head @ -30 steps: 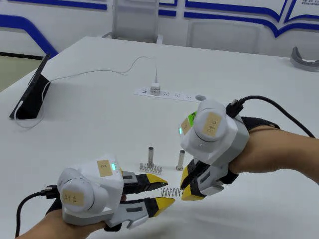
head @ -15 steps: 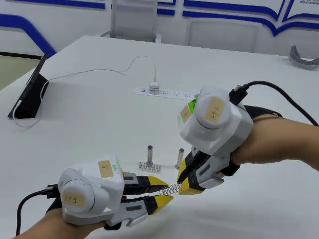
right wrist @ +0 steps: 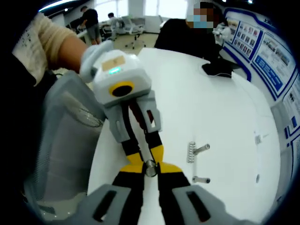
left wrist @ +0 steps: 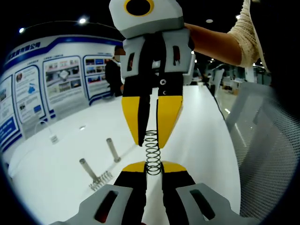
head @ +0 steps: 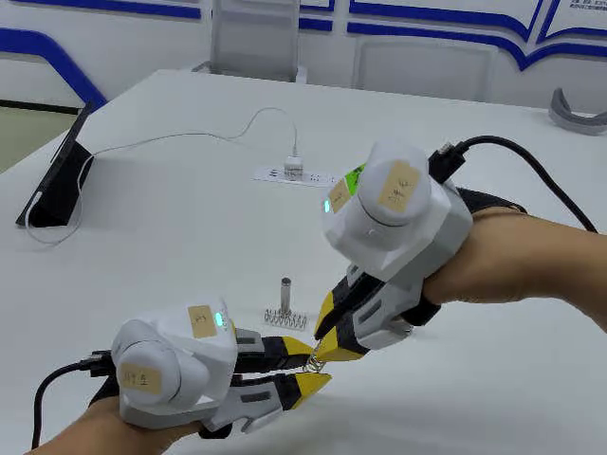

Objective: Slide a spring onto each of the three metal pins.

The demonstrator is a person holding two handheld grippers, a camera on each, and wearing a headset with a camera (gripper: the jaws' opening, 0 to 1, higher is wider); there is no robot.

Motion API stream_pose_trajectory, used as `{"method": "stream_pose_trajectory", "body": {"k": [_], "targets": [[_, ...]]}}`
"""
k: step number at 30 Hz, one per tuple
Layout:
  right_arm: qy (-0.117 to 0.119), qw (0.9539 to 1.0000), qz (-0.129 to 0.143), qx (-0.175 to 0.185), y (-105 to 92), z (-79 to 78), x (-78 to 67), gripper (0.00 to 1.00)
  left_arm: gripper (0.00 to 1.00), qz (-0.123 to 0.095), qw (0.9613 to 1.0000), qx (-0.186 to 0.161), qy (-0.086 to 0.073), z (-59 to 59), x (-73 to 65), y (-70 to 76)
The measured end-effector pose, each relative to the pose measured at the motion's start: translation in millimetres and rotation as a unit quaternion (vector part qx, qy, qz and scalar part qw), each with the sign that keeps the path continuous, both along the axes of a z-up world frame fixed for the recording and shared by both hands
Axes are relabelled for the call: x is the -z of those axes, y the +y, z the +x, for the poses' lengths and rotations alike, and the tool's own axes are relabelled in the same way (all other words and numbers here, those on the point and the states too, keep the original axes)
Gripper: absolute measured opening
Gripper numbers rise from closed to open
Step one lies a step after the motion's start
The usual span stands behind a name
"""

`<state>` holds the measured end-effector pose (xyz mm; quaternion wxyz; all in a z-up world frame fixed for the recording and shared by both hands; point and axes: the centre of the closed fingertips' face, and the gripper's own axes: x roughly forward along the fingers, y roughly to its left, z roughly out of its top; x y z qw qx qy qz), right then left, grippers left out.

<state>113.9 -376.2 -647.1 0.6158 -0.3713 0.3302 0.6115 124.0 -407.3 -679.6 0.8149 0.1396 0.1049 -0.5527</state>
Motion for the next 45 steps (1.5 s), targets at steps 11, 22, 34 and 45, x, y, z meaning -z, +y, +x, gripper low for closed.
{"method": "stream_pose_trajectory", "body": {"k": [11,22,34,45], "targets": [[0.0,0.9999,0.006,0.008,0.3,1.9,0.3,0.14,0.11,-0.015,0.9998,-0.008,0.01,1.7,0.2,0.2],[0.005,0.9998,0.003,0.017,-3.1,1.8,6.6,0.16,0.11,-0.028,0.9994,-0.017,0.012,4.2,-4.0,2.7],[0.008,0.9995,0.013,0.026,-0.4,5.0,6.4,0.12,0.11,-0.038,0.999,-0.02,0.015,5.6,-6.9,0.7],[0.003,0.999,0.013,0.044,-8.0,14.0,3.2,0.12,0.24,-0.039,0.9982,-0.043,0.017,13.0,-6.5,10.4]]}}
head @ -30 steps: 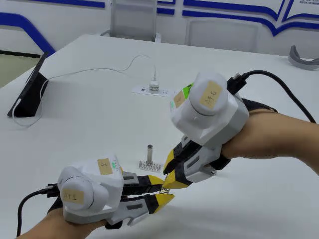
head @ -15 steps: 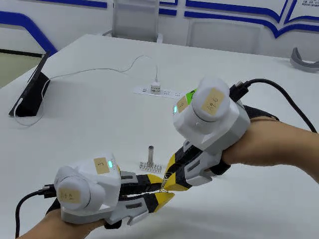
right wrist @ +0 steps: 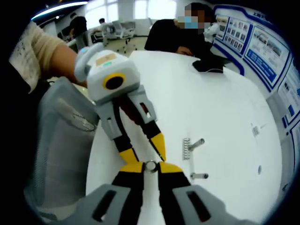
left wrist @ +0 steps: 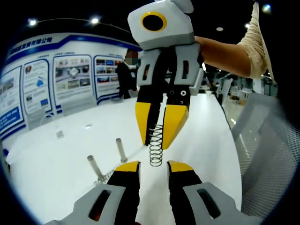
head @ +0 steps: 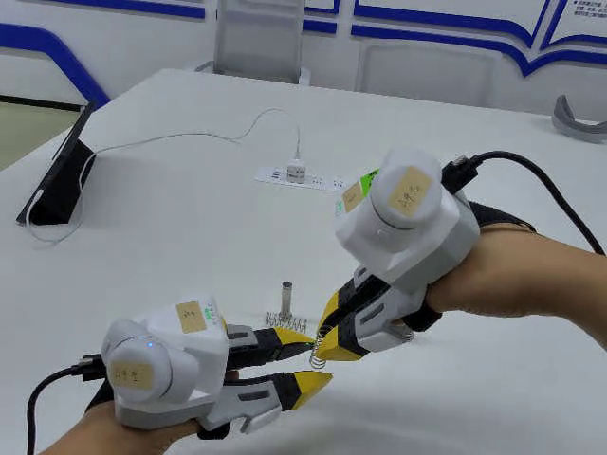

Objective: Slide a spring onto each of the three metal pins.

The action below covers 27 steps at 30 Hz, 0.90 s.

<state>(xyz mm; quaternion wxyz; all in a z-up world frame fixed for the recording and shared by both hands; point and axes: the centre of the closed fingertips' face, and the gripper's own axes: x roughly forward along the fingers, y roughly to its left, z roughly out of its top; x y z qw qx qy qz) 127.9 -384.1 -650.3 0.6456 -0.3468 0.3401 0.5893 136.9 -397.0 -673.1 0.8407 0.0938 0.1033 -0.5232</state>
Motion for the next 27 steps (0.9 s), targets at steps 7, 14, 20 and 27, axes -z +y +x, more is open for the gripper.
{"method": "stream_pose_trajectory", "body": {"k": [7,14,20,27], "targets": [[-0.006,0.9999,0.001,0.015,-8.3,9.0,-5.2,0.12,0.33,-0.001,0.9996,-0.027,0.006,7.1,0.7,15.7],[-0.016,0.9992,0.001,0.037,-20.7,22.7,-11.2,0.12,0.45,-0.001,0.9982,-0.059,0.012,15.3,2.3,33.5],[-0.025,0.9979,0.001,0.059,-30.8,36.5,-16.0,0.12,0.49,-0.003,0.9971,-0.076,0.012,19.1,0.9,42.8],[-0.036,0.9955,0.001,0.087,-39.7,57.0,-20.2,0.12,0.55,-0.003,0.9959,-0.088,0.017,20.4,3.8,49.0]]}}
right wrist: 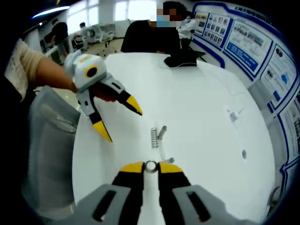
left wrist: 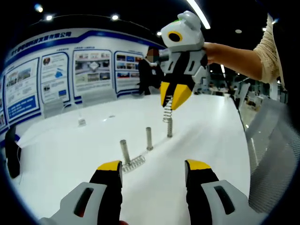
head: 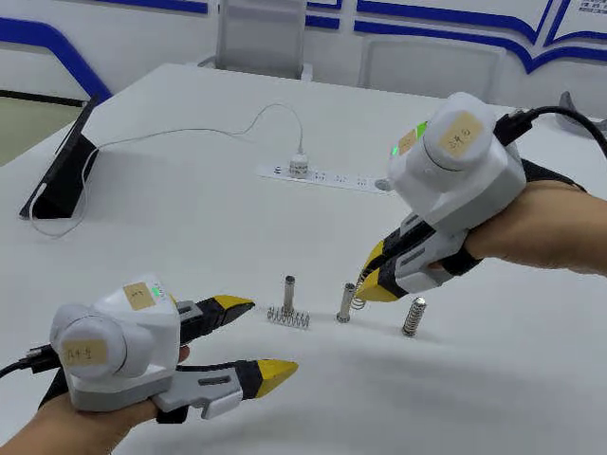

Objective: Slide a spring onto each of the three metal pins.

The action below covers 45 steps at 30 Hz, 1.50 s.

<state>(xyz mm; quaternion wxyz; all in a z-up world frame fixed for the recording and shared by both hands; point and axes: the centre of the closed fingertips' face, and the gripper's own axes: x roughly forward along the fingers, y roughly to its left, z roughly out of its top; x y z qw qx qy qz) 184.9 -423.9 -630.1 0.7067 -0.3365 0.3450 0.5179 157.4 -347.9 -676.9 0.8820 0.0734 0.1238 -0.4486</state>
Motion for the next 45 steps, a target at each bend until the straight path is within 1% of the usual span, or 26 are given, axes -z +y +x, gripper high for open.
{"method": "stream_pose_trajectory", "body": {"k": [6,19,27,36,45], "targets": [[-0.003,0.9998,0.001,0.02,-2.4,15.4,1.7,0.12,0.56,0.002,1.0,-0.003,0.001,-0.4,1.1,2.2],[-0.005,0.9993,-0.005,0.035,1.8,30.4,10.9,0.12,0.59,0.0,0.9999,-0.009,0.007,0.0,2.9,4.1],[0.006,0.9991,-0.01,0.04,3.1,34.3,20.7,0.12,0.6,-0.001,0.9999,-0.012,0.008,0.0,4.1,5.8],[0.013,0.999,-0.016,0.041,2.9,36.9,28.1,0.12,0.59,0.0,0.9998,-0.016,0.01,-0.2,5.8,9.5],[0.022,0.9986,-0.024,0.042,4.1,38.4,38.1,0.12,0.59,0.001,0.9998,-0.017,0.012,0.0,6.3,9.7]]}}
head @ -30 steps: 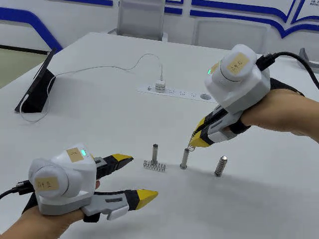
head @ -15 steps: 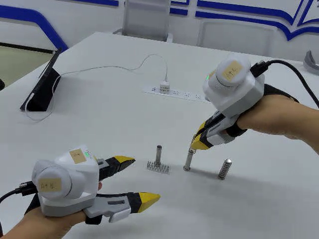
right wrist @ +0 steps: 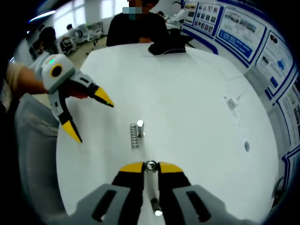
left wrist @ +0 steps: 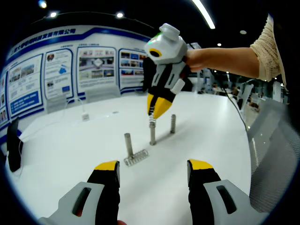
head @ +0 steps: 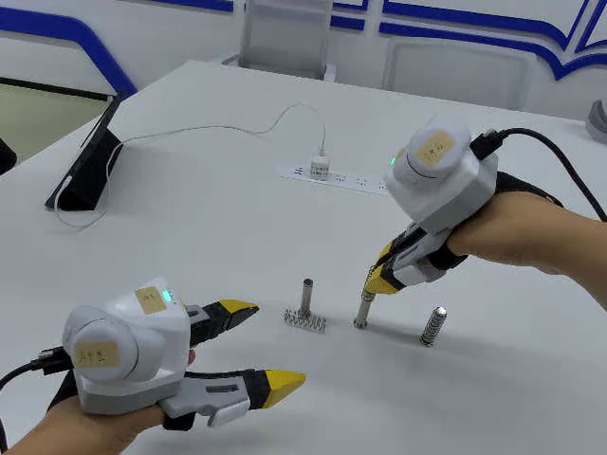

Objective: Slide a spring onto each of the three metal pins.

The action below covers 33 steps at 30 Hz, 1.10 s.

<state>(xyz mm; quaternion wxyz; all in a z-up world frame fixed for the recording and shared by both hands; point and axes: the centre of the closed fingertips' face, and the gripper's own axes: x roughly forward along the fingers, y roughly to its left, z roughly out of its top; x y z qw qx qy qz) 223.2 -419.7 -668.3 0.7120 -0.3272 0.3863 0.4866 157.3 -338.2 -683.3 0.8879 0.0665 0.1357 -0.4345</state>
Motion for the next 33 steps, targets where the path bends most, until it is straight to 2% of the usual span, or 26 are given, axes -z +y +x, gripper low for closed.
{"method": "stream_pose_trajectory", "body": {"k": [21,33], "targets": [[0.024,0.9995,-0.014,0.014,-2.4,3.9,32.5,0.12,0.59,0.0,1.0,0.0,0.003,-0.4,2.4,-1.3],[0.032,0.9991,-0.017,0.02,-3.3,3.9,41.1,0.12,0.59,-0.001,1.0,-0.001,0.003,0.1,3.3,-1.4]]}}
